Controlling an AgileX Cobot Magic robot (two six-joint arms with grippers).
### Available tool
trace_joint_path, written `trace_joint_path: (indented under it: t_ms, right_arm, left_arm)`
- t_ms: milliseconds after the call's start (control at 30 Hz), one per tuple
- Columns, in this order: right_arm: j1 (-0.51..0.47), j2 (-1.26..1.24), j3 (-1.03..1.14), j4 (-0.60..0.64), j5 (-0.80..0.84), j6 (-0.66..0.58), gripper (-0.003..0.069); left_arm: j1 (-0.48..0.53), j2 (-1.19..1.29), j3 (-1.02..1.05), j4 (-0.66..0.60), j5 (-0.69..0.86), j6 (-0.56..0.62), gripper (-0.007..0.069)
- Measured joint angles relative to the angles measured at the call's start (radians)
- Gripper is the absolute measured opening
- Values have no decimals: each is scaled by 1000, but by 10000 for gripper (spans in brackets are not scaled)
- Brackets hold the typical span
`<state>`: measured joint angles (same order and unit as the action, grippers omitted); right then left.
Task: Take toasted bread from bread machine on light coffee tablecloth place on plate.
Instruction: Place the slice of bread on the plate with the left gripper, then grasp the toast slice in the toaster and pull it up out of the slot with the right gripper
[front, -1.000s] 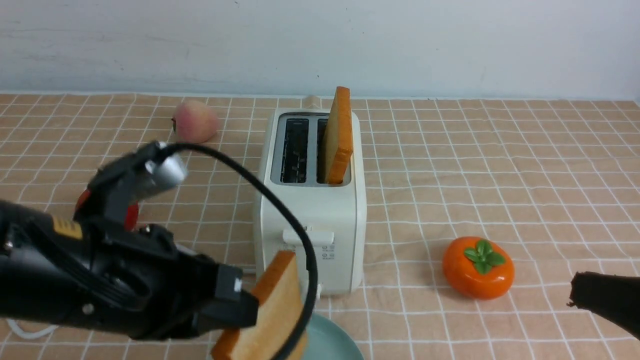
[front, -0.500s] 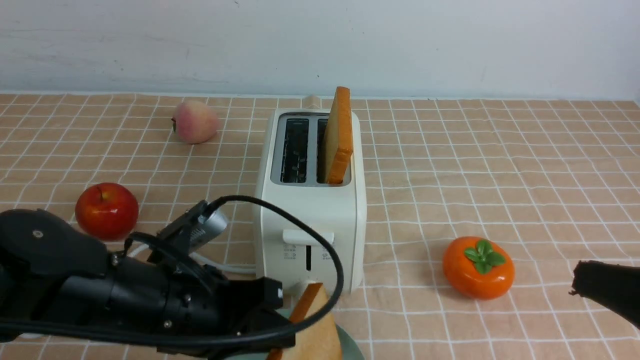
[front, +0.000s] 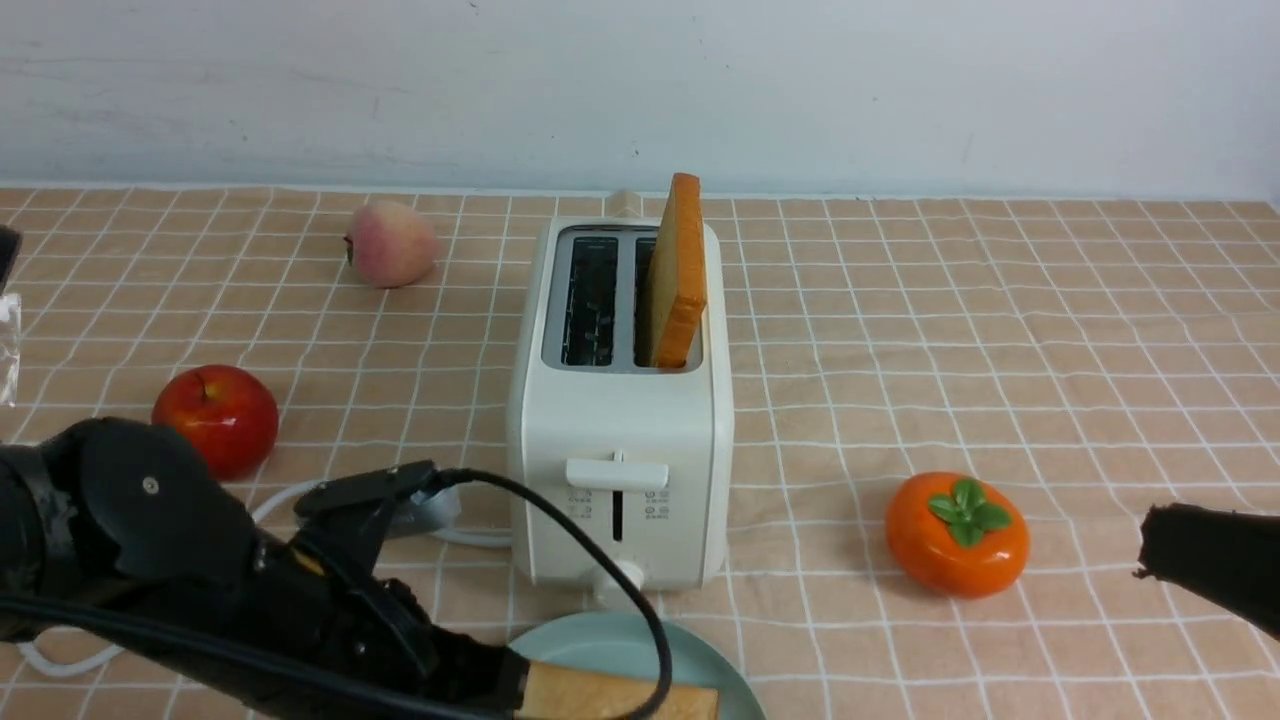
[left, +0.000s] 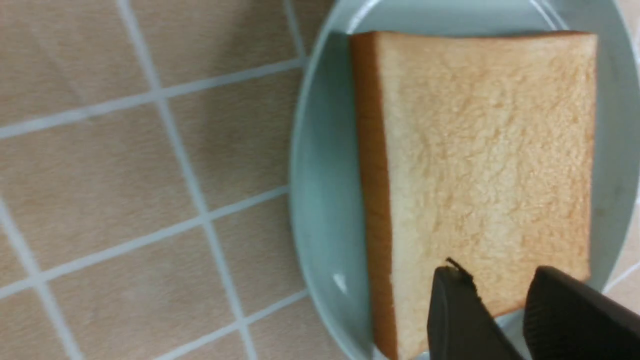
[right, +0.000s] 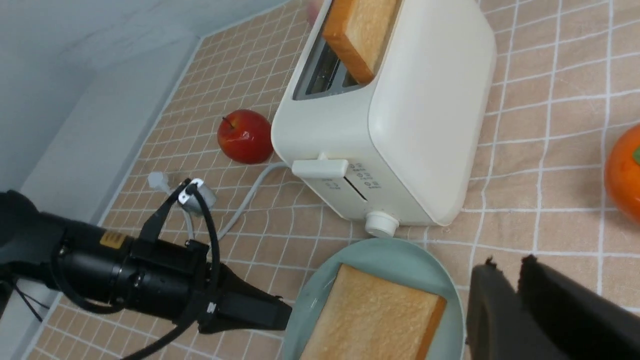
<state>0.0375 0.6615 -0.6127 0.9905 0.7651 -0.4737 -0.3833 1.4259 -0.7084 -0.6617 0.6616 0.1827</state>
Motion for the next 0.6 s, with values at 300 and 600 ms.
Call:
trace_joint_path:
  t_ms: [300,600]
  right_arm:
    - [0,185,-243,-182,230,111,85]
    - [115,482,-532,-424,378,335,87]
  left_arm:
    - [0,-28,-157,334,192,-183,214]
    - [0,-358,-149,507,182,-339,-14]
